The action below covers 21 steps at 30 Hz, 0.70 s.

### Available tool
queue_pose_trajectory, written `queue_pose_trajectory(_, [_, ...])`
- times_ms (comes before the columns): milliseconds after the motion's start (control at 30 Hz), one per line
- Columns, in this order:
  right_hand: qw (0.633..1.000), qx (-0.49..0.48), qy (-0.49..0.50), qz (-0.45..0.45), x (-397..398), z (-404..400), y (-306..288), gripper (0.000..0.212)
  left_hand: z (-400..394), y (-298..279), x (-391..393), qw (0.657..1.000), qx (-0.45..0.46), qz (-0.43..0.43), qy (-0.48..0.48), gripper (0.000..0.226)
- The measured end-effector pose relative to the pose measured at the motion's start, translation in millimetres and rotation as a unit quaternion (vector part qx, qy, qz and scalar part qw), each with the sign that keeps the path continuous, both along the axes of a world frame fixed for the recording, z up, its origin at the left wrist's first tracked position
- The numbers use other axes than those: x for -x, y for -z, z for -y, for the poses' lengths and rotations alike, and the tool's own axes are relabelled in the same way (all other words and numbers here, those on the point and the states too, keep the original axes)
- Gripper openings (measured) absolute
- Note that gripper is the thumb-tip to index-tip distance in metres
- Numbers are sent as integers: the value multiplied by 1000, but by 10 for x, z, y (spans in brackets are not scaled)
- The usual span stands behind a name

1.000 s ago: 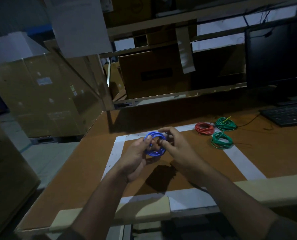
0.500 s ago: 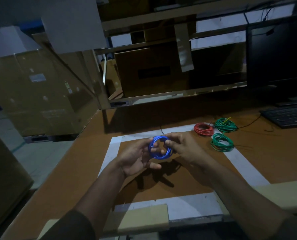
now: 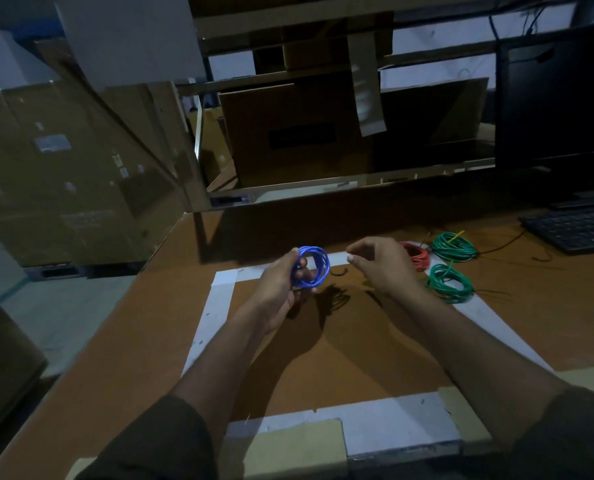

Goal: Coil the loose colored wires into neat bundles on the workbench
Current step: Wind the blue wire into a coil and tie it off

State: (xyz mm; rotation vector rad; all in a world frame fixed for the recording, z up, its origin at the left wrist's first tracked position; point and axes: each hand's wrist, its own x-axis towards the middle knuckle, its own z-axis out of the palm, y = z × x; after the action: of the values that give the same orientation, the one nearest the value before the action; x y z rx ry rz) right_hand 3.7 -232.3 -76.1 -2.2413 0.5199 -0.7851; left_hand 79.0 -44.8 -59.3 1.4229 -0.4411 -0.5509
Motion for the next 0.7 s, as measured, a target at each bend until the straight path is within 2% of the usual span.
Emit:
queue_pose_trajectory(133, [993,101,28,-54,-240,-46,40,26,-31,127,-54,999,-25,28,25,36])
queue_pose_trajectory(233, [987,133,46,-81,-400,-131,166,33,-59,95,-83,999,-6,37,-14,27])
queue_pose_trajectory(333, [976,188,44,-105,-487,-174,276,16,-70,166,-172,997,-8,49,-64,30])
queue_pose_trajectory(400, [976,189,49,-97,-485,-158,285,6,-59,210,-196,996,-7,50,-78,30])
queue_pose_trajectory(533, [980,175,69,-65,-479,-123,312,35,5,271,-208,996,0,45,-82,29])
queue_pose_trajectory(700, [997,68,31,17,-345,-173,184,40,-10,298,-292,991,20,54,-121,32])
